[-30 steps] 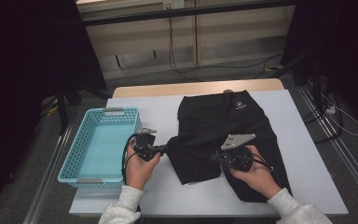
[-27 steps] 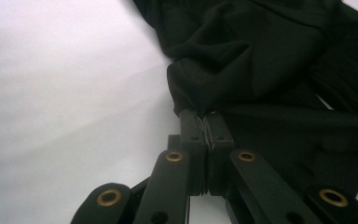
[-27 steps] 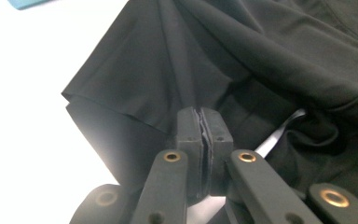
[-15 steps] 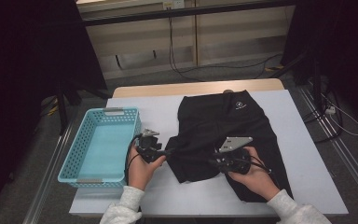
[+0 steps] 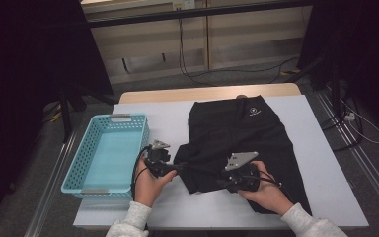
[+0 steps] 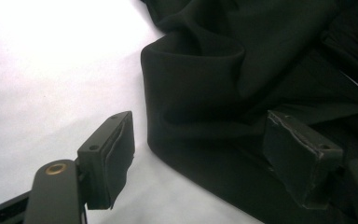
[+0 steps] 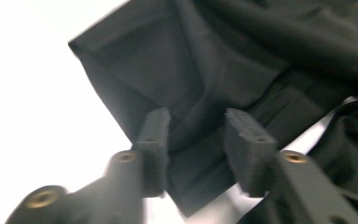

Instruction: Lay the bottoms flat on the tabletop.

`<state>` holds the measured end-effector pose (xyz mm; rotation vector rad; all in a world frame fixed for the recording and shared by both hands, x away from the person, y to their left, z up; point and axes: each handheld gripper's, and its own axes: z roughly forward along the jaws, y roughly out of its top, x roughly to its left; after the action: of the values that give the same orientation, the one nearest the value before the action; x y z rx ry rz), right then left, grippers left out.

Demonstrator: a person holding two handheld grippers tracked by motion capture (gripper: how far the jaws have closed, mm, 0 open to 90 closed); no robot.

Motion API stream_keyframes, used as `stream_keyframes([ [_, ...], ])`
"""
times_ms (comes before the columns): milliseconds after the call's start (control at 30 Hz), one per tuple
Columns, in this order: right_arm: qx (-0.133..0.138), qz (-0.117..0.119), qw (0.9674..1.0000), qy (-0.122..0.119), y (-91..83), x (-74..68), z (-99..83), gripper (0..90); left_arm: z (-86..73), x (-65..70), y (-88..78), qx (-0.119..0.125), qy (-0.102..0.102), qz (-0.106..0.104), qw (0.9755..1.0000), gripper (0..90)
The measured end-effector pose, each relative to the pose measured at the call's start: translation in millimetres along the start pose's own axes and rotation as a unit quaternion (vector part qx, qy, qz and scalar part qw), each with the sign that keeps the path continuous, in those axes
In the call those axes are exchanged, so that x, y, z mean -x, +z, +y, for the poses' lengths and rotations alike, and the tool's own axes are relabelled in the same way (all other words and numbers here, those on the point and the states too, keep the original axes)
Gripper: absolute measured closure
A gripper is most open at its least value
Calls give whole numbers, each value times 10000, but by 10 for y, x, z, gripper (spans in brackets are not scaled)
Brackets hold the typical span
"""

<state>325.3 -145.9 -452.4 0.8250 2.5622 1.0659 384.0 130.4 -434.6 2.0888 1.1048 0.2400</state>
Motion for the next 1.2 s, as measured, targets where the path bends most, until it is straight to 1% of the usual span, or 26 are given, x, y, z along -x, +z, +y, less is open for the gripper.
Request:
stream_keyframes([
  [33, -79, 6, 9999, -62, 20, -13, -4, 695, -2, 2, -6, 1, 1, -23, 10000, 253],
  [67, -104, 64, 9999, -103, 37, -12, -13, 752, -8, 12, -6, 33, -29, -26, 10000, 253],
  [100, -84, 121, 9999, -44, 39, -3, -14, 790, -12, 14, -7, 29, -12, -20, 10000, 253],
  [133, -106, 67, 9999, -17, 34, 1, -2, 847, -14, 14, -8, 24, 7, -25, 10000, 253],
  [167, -97, 27, 9999, -74, 30, 7, 7, 871, -20, 22, -6, 48, -7, -20, 10000, 253],
  [200, -93, 77, 9999, -75, 21, 21, 14, 878, -22, 25, -12, 20, 5, -37, 10000, 253],
  [233, -55, 73, 10000, -15, 5, 41, 21, 881, -23, 24, -21, 7, 50, -39, 10000, 253],
  [267, 11, 76, 10000, 63, -15, 64, 29, 882, -29, 37, -26, 42, 2, -33, 10000, 253],
  [300, 106, 87, 9998, 131, -46, 93, 38, 882, -30, 40, -36, 48, 33, -37, 10000, 253],
  [333, 210, 128, 9995, 216, -78, 130, 46, 883, -35, 48, -43, 84, 6, -51, 10000, 253],
  [367, 300, 144, 9989, 335, -110, 161, 56, 884, -37, 56, -55, 80, 1, -73, 9999, 253],
  [400, 406, 75, 9983, 411, -144, 190, 67, 884, -38, 65, -63, 97, 17, -62, 9999, 253],
  [433, 481, 64, 9977, 468, -174, 218, 79, 884, -44, 74, -69, 107, 19, -69, 9999, 253],
  [467, 547, 70, 9971, 528, -194, 241, 88, 884, -48, 79, -75, 95, 59, -80, 9999, 253],
  [533, 610, 92, 9962, 619, -212, 270, 99, 884, -64, 103, -75, 83, 54, -112, 9999, 252],
  [600, 605, 7, 9962, 624, -212, 284, 110, 883, -80, 135, -74, 84, 60, -109, 9999, 252],
  [700, 639, -33, 9956, 683, -203, 308, 122, 883, -104, 180, -63, 56, 94, -167, 9998, 248],
  [767, 626, -60, 9958, 670, -188, 312, 129, 884, -117, 203, -54, 52, 137, -197, 9997, 246],
  [833, 592, -49, 9960, 663, -166, 312, 135, 884, -137, 226, -28, 65, 146, -165, 9997, 243],
  [900, 579, -106, 9961, 653, -152, 308, 143, 884, -153, 242, -6, 27, 178, -168, 9997, 246],
  [967, 588, -124, 9960, 665, -152, 309, 144, 883, -165, 258, 10, 7, 211, -191, 9996, 260],
  [1000, 588, -159, 9958, 684, -153, 311, 142, 884, -166, 259, 13, 16, 286, -196, 9994, 266],
  [1033, 590, -161, 9957, 699, -154, 317, 140, 884, -167, 262, 18, 16, 324, -214, 9992, 283],
  [1067, 586, -139, 9956, 716, -153, 320, 138, 884, -172, 267, 33, 19, 321, -245, 9992, 318],
  [1200, 535, -137, 9964, 651, -147, 303, 139, 883, -193, 258, 77, -74, 352, -256, 9990, 418],
])
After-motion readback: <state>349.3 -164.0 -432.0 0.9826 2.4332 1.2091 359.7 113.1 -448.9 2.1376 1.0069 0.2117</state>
